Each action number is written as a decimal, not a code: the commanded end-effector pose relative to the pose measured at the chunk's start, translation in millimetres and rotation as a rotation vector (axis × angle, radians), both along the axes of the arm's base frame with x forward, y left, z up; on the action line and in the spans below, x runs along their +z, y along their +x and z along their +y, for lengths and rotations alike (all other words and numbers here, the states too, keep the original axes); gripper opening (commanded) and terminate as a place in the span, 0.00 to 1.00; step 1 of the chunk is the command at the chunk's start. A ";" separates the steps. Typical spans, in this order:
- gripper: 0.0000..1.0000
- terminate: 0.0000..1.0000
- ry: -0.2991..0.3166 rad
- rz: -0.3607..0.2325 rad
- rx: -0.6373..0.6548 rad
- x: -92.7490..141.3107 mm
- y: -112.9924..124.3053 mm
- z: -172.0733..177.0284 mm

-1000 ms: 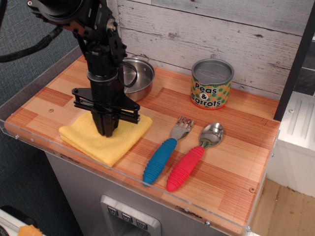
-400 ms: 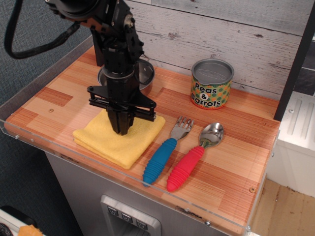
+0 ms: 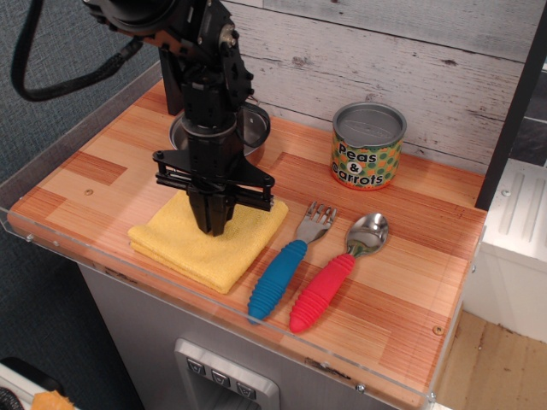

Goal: Move the yellow cloth to the left of the blue fork

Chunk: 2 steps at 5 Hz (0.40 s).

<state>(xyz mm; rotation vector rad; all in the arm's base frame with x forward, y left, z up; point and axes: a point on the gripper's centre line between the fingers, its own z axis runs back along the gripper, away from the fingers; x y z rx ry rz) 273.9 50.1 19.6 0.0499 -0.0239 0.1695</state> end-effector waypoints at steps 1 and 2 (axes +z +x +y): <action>1.00 0.00 0.004 -0.036 -0.003 20.2 4.9 -0.9; 1.00 0.00 0.011 -0.044 -0.013 25.0 5.1 -1.0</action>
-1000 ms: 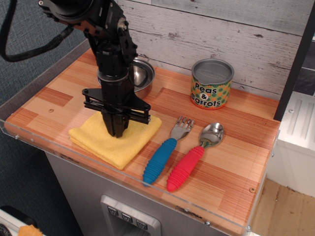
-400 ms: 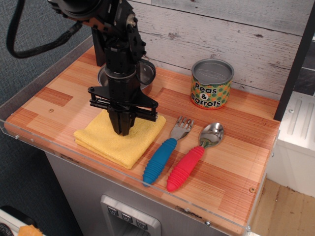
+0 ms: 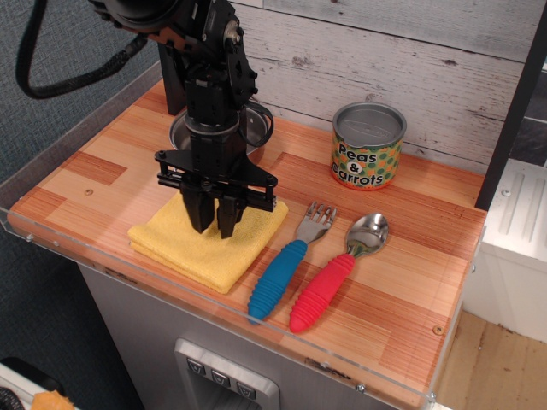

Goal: Move the yellow cloth to the left of the blue fork

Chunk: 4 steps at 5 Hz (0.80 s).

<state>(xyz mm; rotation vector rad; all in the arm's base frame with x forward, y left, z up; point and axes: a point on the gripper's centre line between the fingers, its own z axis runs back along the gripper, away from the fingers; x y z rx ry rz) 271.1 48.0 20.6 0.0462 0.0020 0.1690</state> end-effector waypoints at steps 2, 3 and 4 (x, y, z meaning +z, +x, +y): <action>1.00 0.00 0.029 -0.116 -0.025 42.0 10.7 0.0; 1.00 0.00 0.027 -0.141 -0.056 54.4 16.8 -4.6; 1.00 0.00 0.005 -0.187 -0.114 64.7 28.3 -15.8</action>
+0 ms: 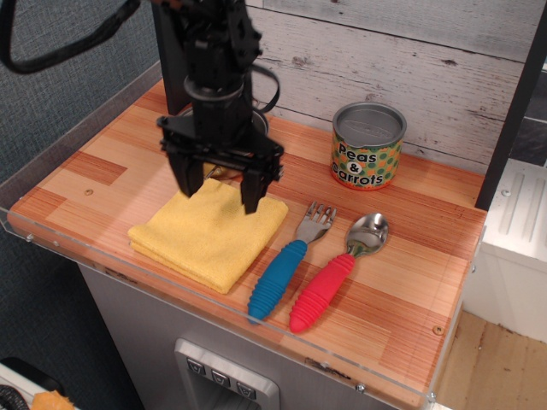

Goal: Move the yellow cloth to the left of the blue fork

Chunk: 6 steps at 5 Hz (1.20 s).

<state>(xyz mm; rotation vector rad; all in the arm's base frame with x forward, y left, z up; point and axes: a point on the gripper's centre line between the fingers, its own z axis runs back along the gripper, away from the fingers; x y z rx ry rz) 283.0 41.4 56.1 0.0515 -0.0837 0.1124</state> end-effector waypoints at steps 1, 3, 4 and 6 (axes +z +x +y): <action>1.00 0.00 -0.006 -0.117 -0.126 36.0 26.9 -33.4; 1.00 0.00 -0.024 -0.123 -0.224 38.9 23.9 -71.8; 1.00 0.00 -0.026 -0.126 -0.263 39.0 18.4 -89.0; 1.00 0.00 -0.029 -0.143 -0.371 44.4 2.4 -132.0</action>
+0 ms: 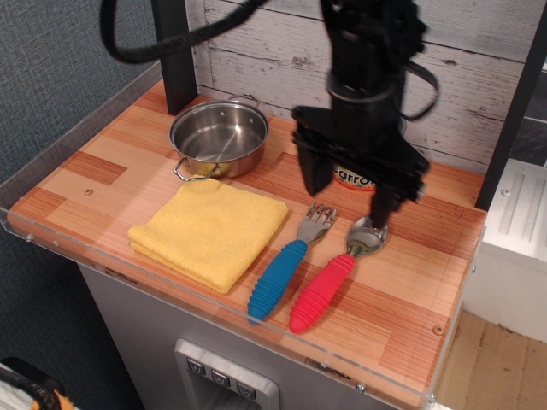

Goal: Move the yellow cloth to the left of the blue fork

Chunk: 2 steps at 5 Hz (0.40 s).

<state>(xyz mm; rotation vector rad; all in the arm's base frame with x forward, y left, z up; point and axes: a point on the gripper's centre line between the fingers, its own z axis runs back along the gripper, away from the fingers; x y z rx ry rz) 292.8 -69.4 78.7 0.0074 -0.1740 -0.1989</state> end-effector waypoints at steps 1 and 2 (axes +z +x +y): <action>1.00 0.00 -0.016 -0.064 -0.084 26.4 -11.9 -33.5; 1.00 0.00 -0.033 -0.063 -0.130 32.1 -19.2 -43.6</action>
